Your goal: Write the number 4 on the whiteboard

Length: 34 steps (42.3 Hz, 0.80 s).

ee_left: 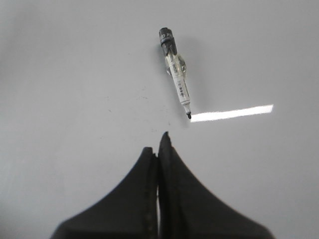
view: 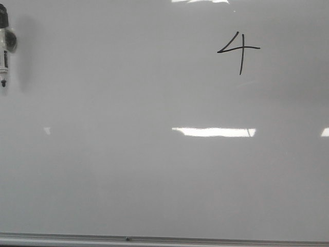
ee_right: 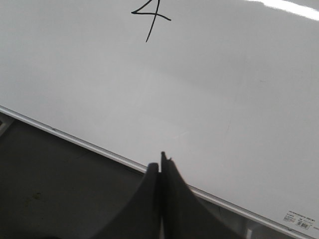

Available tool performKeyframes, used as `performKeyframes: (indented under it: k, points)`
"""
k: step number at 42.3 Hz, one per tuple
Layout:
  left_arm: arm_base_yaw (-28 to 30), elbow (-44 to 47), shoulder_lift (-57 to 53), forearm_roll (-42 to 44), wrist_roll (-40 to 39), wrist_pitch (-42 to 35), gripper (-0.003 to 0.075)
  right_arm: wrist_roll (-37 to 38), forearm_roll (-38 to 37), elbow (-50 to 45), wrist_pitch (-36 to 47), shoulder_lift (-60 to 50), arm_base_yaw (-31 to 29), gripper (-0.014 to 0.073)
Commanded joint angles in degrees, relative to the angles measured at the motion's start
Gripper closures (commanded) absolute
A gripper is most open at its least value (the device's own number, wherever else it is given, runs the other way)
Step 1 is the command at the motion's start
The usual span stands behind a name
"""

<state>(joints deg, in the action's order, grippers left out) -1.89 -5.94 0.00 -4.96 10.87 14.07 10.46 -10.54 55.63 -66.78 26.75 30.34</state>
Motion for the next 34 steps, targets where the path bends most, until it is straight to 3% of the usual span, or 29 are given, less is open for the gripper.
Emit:
performKeyframes:
  k: [1, 17, 34]
  points:
    - [0.04, -0.16, -0.59, 5.5, -7.59, -5.76, 0.0741, -0.27, -0.98, 1.08, 3.58, 0.52, -0.42, 0.0662]
    - [0.04, 6.69, -1.31, 4.33, -7.91, -16.36, 0.0741, -0.27, -0.98, 1.08, 3.58, 0.52, -0.42, 0.0662]
    - [0.03, 6.59, -1.31, 3.42, -5.69, -15.26, 0.0741, -0.27, -0.98, 1.08, 3.58, 0.52, -0.42, 0.0662]
